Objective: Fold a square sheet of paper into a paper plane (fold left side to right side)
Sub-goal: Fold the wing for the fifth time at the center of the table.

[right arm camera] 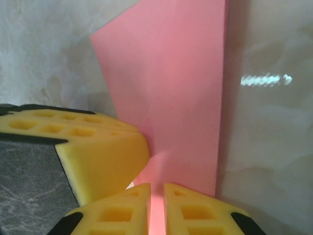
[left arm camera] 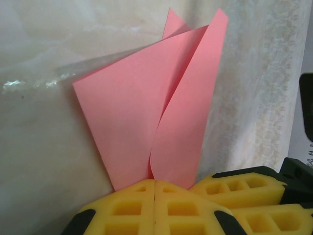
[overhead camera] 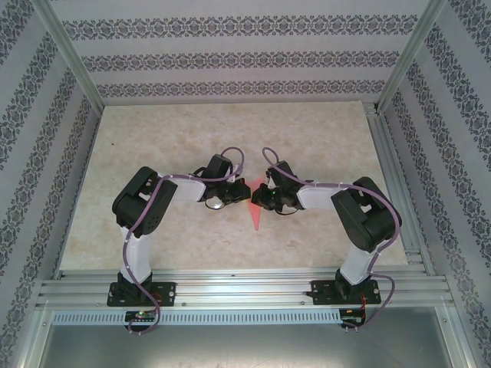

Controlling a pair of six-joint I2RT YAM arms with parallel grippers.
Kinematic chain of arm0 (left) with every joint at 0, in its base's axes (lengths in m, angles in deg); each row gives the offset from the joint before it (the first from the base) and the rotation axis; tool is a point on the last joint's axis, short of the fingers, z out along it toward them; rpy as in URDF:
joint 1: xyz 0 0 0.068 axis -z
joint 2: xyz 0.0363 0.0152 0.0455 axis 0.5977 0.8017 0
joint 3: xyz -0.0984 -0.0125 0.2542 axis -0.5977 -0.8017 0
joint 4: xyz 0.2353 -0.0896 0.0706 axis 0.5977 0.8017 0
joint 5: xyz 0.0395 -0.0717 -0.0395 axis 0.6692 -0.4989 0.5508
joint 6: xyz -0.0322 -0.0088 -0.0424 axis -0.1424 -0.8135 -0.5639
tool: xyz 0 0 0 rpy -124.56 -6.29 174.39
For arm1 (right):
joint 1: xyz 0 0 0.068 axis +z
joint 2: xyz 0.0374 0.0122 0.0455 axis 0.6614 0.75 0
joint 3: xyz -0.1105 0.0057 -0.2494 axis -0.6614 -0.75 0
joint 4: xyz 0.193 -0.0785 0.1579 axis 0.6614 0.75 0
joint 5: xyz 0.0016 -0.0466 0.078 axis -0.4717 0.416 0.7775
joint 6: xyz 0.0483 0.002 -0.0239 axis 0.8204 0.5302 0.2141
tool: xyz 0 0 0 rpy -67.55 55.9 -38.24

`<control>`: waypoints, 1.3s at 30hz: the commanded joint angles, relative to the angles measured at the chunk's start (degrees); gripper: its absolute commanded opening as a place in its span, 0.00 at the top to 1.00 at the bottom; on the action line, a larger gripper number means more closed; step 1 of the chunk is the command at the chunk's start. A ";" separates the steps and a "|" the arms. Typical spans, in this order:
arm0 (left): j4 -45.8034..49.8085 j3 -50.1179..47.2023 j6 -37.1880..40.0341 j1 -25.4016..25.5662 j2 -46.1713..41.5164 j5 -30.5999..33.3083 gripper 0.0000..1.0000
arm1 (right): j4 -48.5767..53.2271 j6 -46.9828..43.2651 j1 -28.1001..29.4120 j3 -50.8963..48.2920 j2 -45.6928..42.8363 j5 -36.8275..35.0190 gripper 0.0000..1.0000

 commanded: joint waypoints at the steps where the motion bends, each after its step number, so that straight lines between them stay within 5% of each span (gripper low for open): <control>1: 2.60 -1.26 0.62 0.38 3.67 6.95 1.00 | -0.70 0.90 1.39 -2.15 -0.01 -0.16 0.85; 31: 3.63 -0.81 1.29 0.35 3.76 7.39 1.00 | 7.36 0.20 6.88 -12.76 -12.01 -0.95 0.83; 35: 2.66 -0.76 1.06 0.36 2.96 5.90 0.95 | 12.88 -1.67 4.04 -12.37 -19.27 -3.65 0.79; 39: 2.80 0.76 1.16 0.31 -1.06 2.32 0.86 | 19.75 -5.85 -1.35 -11.67 -29.84 -6.38 0.64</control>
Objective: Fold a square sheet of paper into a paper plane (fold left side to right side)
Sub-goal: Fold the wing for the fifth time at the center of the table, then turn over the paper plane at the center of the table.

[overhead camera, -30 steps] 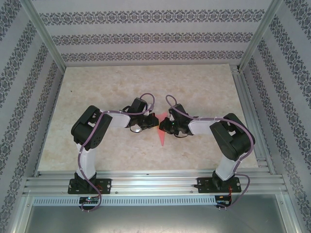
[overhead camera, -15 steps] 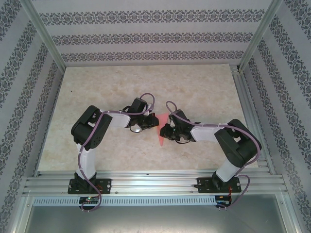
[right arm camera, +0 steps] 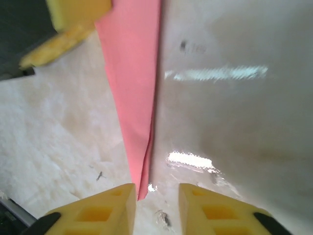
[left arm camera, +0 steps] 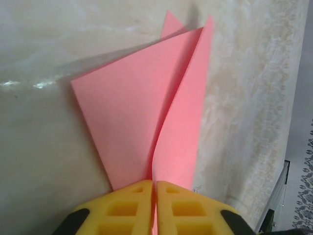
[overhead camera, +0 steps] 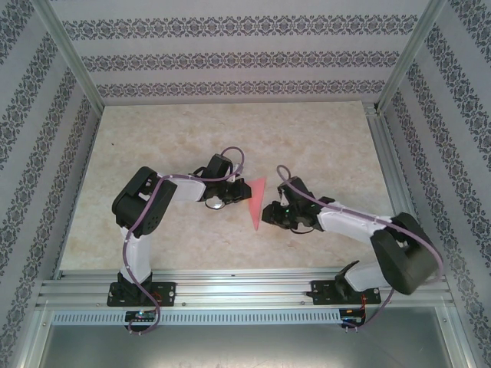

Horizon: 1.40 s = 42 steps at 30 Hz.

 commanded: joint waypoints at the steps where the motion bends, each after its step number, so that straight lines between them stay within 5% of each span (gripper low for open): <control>1: 3.77 1.73 1.75 0.32 -2.26 2.09 0.83 | 8.53 -5.11 -4.10 0.95 -8.60 -4.40 0.62; 8: 16.07 10.64 5.85 0.03 -12.87 1.85 0.56 | 26.29 -15.49 -5.71 9.56 -14.94 -17.48 0.54; 12: 21.00 8.67 6.27 -2.00 -21.20 5.66 0.46 | 31.42 -15.98 0.16 14.84 -13.35 -25.58 0.52; 19: 23.71 -6.70 2.20 -13.45 -37.67 11.46 0.34 | 35.87 -14.96 14.22 29.80 6.27 -36.42 0.46; 26: 27.09 -16.11 3.56 -22.24 -46.26 10.61 0.31 | 36.36 -17.08 16.48 44.14 27.36 -39.19 0.40; 33: 28.31 -18.19 4.73 -22.68 -48.36 11.00 0.31 | 38.10 -17.79 14.61 50.31 37.22 -41.64 0.49; 42: 28.77 -17.78 5.42 -22.74 -48.35 11.46 0.30 | 38.31 -18.14 13.22 50.04 39.18 -41.02 0.70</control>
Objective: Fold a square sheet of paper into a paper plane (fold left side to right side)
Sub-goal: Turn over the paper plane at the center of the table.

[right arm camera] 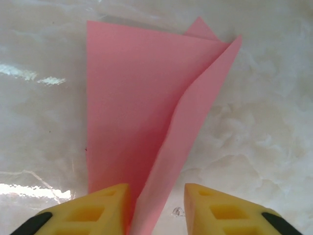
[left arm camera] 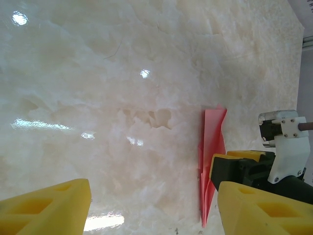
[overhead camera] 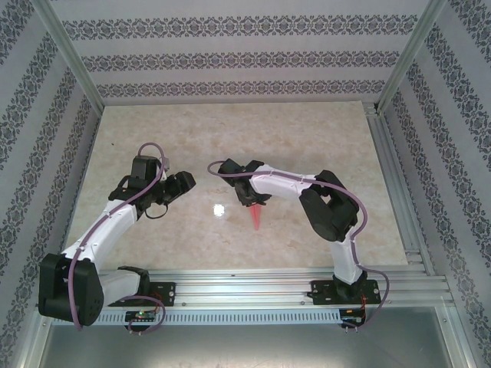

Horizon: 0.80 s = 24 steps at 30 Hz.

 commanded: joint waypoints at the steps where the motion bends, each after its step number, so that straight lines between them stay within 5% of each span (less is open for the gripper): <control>1: 1.36 0.26 1.41 -0.53 -0.91 0.75 0.30 | 0.91 -0.24 -0.51 0.68 -0.64 -1.64 0.73; 10: 1.30 0.54 1.41 -0.55 -0.62 0.75 0.30 | -0.46 -1.04 -1.95 -3.20 -8.12 1.17 0.99; 13: 0.28 0.55 1.20 -0.52 -0.50 -0.63 0.29 | -3.03 -1.82 -2.36 -5.51 -12.78 3.31 1.00; 19: -2.98 0.62 0.48 -0.54 -0.40 -4.89 0.28 | -18.71 -2.94 -7.80 -16.77 -23.58 22.03 1.00; 24: -8.41 -0.47 -2.04 -0.34 2.41 -9.64 0.27 | -26.75 -3.03 -11.88 -23.00 -23.35 32.37 1.00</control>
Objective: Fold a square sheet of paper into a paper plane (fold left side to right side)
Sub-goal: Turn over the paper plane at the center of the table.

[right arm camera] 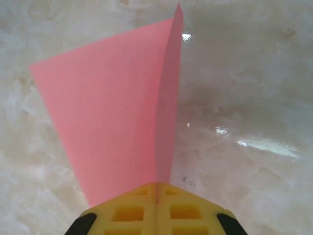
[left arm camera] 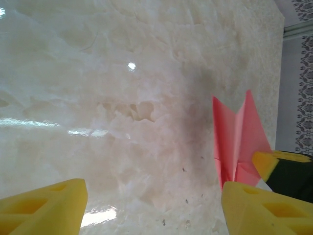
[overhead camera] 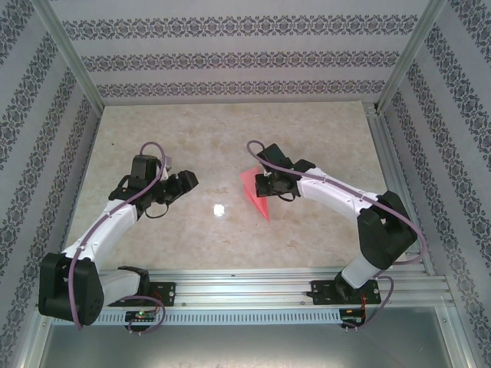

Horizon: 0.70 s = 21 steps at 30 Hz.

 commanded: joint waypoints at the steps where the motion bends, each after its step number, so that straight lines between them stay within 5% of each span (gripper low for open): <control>1: -7.83 -0.88 -2.60 0.03 2.85 -5.48 0.27 | -9.11 -0.77 -1.71 -4.05 1.55 10.58 1.00; 21: -18.26 19.98 -8.56 19.01 34.02 -2.63 0.33 | -9.46 -2.07 -9.26 -10.36 1.34 11.14 0.83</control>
